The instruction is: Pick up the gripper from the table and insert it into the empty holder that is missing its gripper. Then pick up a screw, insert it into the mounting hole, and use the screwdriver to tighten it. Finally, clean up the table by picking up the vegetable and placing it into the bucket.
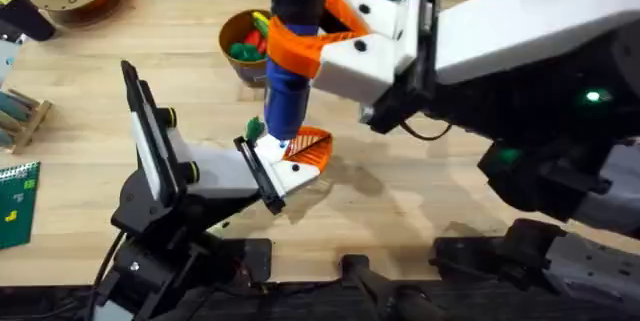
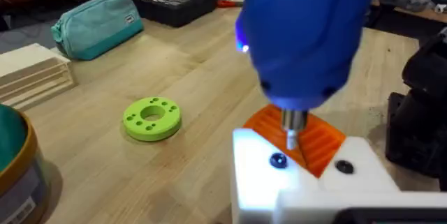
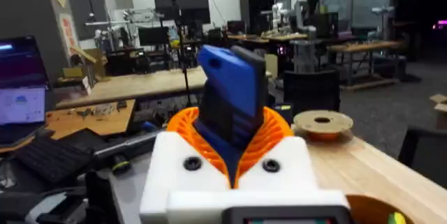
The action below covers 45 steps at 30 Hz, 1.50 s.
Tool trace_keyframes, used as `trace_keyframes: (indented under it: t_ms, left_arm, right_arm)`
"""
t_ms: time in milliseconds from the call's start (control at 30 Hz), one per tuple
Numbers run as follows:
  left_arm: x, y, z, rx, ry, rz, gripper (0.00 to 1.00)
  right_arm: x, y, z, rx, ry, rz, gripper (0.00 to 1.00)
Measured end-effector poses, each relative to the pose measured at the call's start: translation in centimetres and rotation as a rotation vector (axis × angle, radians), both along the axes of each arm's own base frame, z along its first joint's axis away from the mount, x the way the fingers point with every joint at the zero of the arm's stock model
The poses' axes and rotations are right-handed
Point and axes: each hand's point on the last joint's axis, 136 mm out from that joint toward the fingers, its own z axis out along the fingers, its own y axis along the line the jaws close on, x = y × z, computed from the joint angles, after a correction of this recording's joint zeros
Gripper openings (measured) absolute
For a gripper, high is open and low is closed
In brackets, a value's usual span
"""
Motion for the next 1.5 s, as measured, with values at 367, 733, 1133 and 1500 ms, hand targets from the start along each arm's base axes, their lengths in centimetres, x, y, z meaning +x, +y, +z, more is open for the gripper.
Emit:
trace_keyframes:
  t_ms: [367, 733, 1133, 1500]
  left_arm:
    - [0.0, 0.0, 0.0, 0.000, 0.000, 0.000, 0.013]
    - [0.0, 0.0, 0.0, -0.004, 0.008, 0.000, 0.013]
    - [0.0, 0.0, 0.0, -0.005, 0.011, 0.000, 0.013]
    - [0.0, 0.0, 0.0, -0.006, 0.012, 0.000, 0.013]
  right_arm:
    - [0.7, 0.7, -1.4, -0.029, 0.029, -0.003, 0.029]
    - [1.1, 0.6, -1.8, -0.045, 0.055, -0.021, 0.029]
    - [1.2, 0.6, -1.9, -0.046, 0.061, -0.023, 0.029]
    - [1.1, 0.6, -1.8, -0.044, 0.058, -0.023, 0.029]
